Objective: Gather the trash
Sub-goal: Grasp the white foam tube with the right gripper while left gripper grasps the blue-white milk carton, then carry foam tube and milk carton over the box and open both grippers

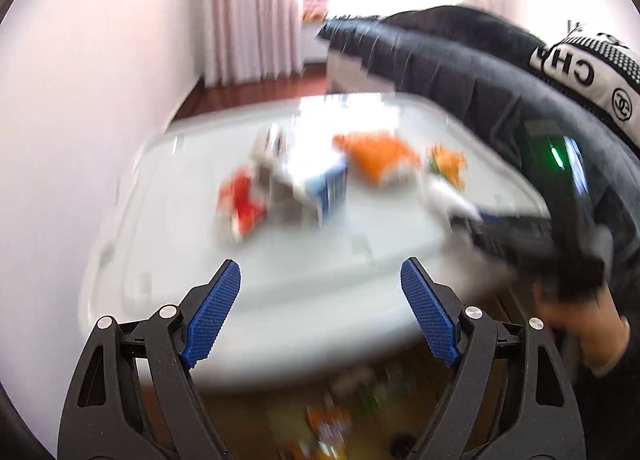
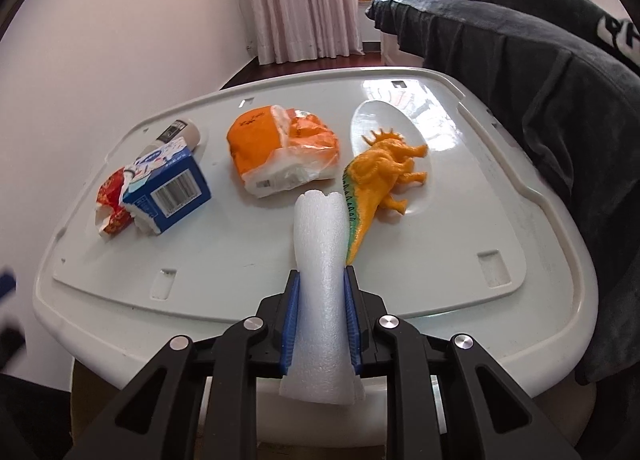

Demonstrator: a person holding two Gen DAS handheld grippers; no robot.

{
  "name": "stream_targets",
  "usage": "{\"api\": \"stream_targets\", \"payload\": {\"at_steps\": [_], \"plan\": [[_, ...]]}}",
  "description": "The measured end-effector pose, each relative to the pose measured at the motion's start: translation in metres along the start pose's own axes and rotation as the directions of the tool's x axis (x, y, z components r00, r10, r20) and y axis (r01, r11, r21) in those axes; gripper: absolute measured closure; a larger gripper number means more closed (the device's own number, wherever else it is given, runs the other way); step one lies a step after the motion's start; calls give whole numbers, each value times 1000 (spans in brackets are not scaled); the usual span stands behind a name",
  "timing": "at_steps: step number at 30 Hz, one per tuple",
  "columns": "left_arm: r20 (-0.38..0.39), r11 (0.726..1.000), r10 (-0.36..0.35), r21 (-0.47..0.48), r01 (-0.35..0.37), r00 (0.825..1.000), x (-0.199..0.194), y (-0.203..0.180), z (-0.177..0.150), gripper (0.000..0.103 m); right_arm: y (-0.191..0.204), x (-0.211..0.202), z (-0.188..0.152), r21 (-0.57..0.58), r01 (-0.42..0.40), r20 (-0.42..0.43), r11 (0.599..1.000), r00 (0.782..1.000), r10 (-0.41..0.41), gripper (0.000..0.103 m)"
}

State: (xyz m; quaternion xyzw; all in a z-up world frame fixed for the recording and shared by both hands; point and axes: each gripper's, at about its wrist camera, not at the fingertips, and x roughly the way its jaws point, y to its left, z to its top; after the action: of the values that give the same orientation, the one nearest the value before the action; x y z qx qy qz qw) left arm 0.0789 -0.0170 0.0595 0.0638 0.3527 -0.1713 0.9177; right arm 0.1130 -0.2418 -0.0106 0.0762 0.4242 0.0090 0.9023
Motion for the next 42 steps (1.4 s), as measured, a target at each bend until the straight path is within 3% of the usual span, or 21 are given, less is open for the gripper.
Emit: {"api": "stream_targets", "payload": {"at_steps": [4, 7, 14, 21, 22, 23, 26, 31, 34, 37, 42], "plan": [[-61, 995, -50, 83, 55, 997, 53, 13, 30, 22, -23, -2, 2, 84, -5, -7, 996, 1000, 6, 82], [-95, 986, -45, 153, 59, 994, 85, 16, 39, 22, -31, -1, 2, 104, -21, -13, 994, 1000, 22, 82], [-122, 953, -53, 289, 86, 991, 125, 14, 53, 22, -26, 1, 4, 81, -1, -18, 997, 1000, 3, 80], [-210, 927, -60, 350, 133, 976, 157, -3, 54, 23, -28, 3, 3, 90, -6, -21, 996, 1000, 8, 78], [-213, 926, -46, 356, 121, 976, 161, -6, 54, 24, -28, 3, 4, 87, -3, -20, 996, 1000, 5, 78], [-215, 924, -15, 370, 96, 976, 165, -10, 51, 36, -27, 3, 3, 83, 0, -19, 997, 1000, 1, 78], [-222, 938, -30, 332, 105, 975, 169, -13, 50, 50, -25, 4, 3, 73, 9, -17, 997, 1000, -8, 78], [-207, 971, -4, 232, 53, 978, 168, -16, 50, 52, -18, 0, 1, 34, 26, 5, 999, 1000, -26, 80], [-198, 983, 17, 181, 20, 980, 162, -15, 51, 52, -23, -2, 2, 67, -20, 3, 998, 1000, 19, 82], [-165, 989, 61, 143, -37, 985, 141, -13, 51, 52, -30, -3, 3, 126, -84, 3, 989, 996, 84, 82], [-129, 994, 107, 47, -101, 986, 87, -7, 42, 52, -21, -11, 9, 112, -108, 27, 988, 994, 106, 82]]}}
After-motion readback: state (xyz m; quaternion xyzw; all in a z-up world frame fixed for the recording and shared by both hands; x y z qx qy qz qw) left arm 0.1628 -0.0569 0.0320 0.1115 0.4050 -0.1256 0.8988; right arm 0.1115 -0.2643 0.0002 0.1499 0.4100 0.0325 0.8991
